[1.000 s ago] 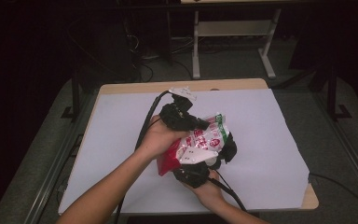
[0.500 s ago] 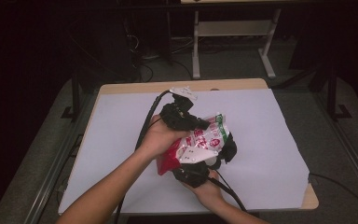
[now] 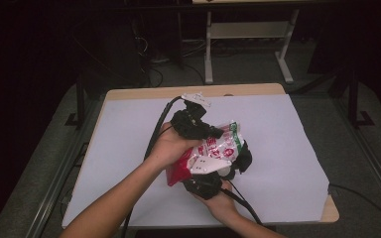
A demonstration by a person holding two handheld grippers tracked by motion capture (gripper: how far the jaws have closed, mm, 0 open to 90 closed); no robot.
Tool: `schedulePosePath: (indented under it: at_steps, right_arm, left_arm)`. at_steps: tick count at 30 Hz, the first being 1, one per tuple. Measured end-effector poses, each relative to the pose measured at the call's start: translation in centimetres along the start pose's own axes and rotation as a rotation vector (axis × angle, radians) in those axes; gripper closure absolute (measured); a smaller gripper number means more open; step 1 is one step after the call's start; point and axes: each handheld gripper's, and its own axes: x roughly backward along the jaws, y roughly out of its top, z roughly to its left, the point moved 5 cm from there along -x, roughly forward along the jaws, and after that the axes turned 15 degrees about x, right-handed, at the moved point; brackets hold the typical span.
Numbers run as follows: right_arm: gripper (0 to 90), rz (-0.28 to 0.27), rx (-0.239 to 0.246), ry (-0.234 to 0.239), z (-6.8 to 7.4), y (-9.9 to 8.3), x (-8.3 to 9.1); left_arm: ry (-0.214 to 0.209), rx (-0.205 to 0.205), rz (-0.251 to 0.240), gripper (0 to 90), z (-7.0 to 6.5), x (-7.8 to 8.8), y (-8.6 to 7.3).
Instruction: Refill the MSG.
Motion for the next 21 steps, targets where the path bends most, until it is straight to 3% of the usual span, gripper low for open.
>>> schedulePosePath:
  at_steps: [21]
  right_arm:
    - [90.0,-0.007,-0.012,0.007,0.08,0.10,-0.14]
  left_arm:
    - [0.006,0.004,0.006,90.0,-0.06,-0.16,-0.03]
